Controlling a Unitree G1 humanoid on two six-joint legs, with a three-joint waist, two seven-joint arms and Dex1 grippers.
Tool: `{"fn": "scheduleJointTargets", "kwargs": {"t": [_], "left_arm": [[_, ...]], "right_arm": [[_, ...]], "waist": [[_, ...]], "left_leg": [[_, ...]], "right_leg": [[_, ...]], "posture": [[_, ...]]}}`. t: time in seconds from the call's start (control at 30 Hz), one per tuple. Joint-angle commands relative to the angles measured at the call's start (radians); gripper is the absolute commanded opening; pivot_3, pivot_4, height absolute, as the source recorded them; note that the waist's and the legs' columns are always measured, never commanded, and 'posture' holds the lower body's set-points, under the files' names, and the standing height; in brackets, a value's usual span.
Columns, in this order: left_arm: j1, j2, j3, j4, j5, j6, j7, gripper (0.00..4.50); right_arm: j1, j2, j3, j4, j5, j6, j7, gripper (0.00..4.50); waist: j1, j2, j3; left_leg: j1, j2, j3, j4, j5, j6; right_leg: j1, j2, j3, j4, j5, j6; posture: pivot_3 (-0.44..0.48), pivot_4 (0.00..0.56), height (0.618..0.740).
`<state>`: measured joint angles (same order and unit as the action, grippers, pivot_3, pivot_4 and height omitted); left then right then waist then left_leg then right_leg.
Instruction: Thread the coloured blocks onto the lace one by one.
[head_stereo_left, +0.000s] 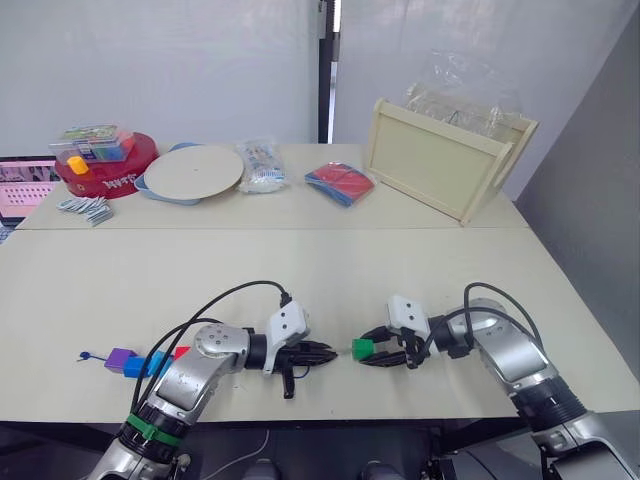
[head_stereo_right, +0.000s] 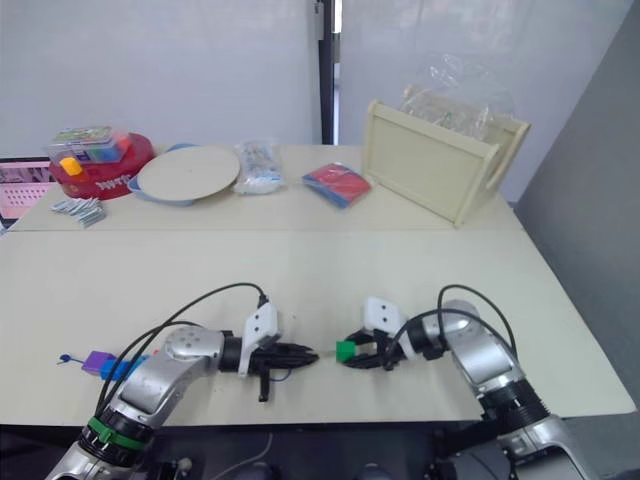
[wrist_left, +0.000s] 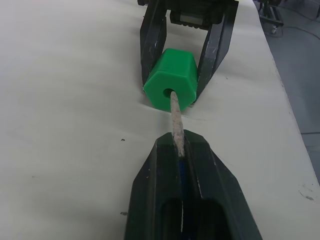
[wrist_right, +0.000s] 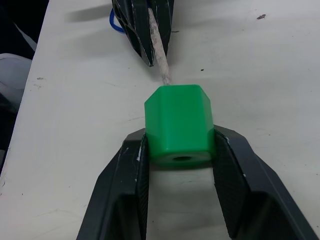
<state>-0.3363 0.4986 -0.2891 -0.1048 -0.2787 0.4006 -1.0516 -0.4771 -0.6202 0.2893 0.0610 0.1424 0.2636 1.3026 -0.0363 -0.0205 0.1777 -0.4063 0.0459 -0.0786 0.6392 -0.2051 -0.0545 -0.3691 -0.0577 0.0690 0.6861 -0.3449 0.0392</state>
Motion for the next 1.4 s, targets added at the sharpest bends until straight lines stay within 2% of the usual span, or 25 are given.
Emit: {"fn": "scheduleJointTargets", "kwargs": {"t": [0.03, 0.33, 0.67, 0.83, 1.17, 1.4], "left_arm": [[0.007, -0.004, 0.008, -0.03, -0.015, -0.028, -0.012, 0.0], [-0.038, -0.059, -0.039, 0.009, 0.002, -0.044, -0.026, 0.0], [-0.145, -0.149, -0.139, 0.172, 0.091, -0.148, -0.08, 0.0], [-0.166, -0.136, -0.133, 0.176, 0.138, -0.146, -0.077, 0.0], [-0.134, 0.019, -0.048, 0.01, 0.113, 0.017, -0.072, 3.26], [-0.066, 0.097, 0.009, -0.081, 0.079, 0.068, -0.061, 3.3]], "right_arm": [[0.013, -0.014, -0.013, -0.029, 0.015, 0.007, -0.003, 1.26], [0.013, -0.004, -0.006, -0.059, 0.022, 0.034, -0.011, 1.26], [0.022, 0.01, 0.003, -0.081, 0.022, 0.056, -0.041, 1.26], [0.03, 0.006, 0.007, -0.091, 0.015, 0.062, -0.059, 1.26], [0.059, -0.011, 0.007, -0.09, 0.003, 0.064, -0.104, 1.26], [0.066, -0.016, 0.007, -0.095, 0.005, 0.07, -0.121, 1.26]], "waist": [[0.0, 0.0, 0.0], [0.002, 0.0, 0.0], [0.003, 0.0, 0.0], [0.009, 0.0, 0.0], [-0.005, 0.0, 0.0], [-0.004, 0.0, 0.0]], "left_leg": [[0.0, 0.0, 0.0, 0.0, 0.0, 0.0], [0.0, 0.0, 0.0, 0.0, 0.0, 0.0], [0.0, 0.0, 0.0, 0.0, 0.0, 0.0], [0.0, -0.001, 0.0, 0.001, 0.0, 0.0], [0.001, 0.0, 0.0, 0.001, 0.0, 0.0], [0.001, 0.0, 0.0, 0.001, 0.0, 0.0]], "right_leg": [[0.0, 0.0, 0.0, 0.0, 0.0, 0.0], [0.0, 0.0, 0.0, 0.0, 0.0, 0.0], [0.0, 0.0, 0.0, 0.0, 0.0, 0.0], [0.001, 0.0, 0.0, 0.0, 0.0, 0.001], [0.001, 0.0, 0.0, 0.0, 0.0, 0.001], [0.001, 0.0, 0.0, 0.0, 0.0, 0.001]], "posture": [[0.0, 0.15, 0.74], [0.0, 0.15, 0.74], [0.0, 0.15, 0.74], [0.0, 0.15, 0.74], [0.0, 0.15, 0.74], [0.0, 0.15, 0.74]]}}
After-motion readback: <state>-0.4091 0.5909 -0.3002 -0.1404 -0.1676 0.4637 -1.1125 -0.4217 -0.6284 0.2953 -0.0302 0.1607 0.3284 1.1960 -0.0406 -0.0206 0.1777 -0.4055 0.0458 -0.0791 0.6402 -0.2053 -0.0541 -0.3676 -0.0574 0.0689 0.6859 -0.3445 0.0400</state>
